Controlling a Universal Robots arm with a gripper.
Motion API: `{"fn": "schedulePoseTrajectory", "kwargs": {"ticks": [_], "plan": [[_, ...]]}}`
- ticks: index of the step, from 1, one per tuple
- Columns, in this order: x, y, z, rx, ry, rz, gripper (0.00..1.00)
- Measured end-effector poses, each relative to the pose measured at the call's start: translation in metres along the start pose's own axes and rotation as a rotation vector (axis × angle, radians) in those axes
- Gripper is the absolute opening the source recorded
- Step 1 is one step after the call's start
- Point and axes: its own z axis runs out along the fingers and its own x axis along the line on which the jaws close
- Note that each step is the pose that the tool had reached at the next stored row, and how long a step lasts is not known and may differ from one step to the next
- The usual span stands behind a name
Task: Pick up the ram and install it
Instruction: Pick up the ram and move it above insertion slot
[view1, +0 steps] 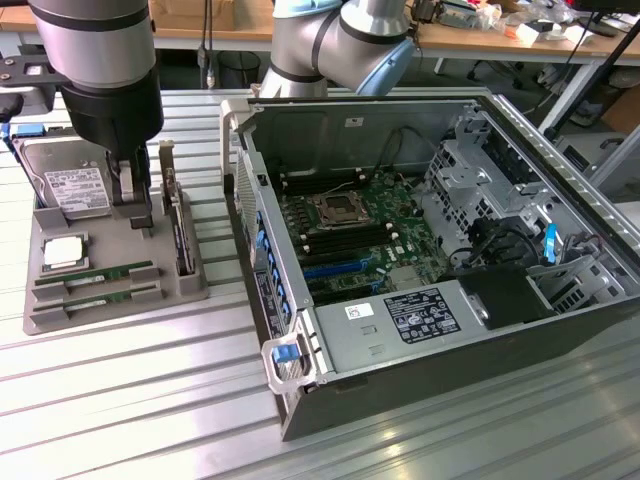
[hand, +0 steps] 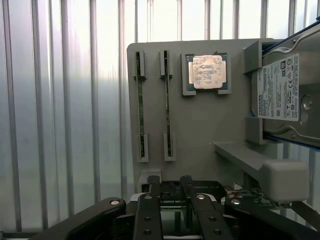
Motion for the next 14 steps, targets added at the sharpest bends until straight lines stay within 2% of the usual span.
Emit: {"fn": "schedulePoseTrajectory", "kwargs": {"ticks": [14], "plan": [[0.0000, 0.0000, 0.0041, 0.0000, 0.0000, 0.000, 0.30]]}}
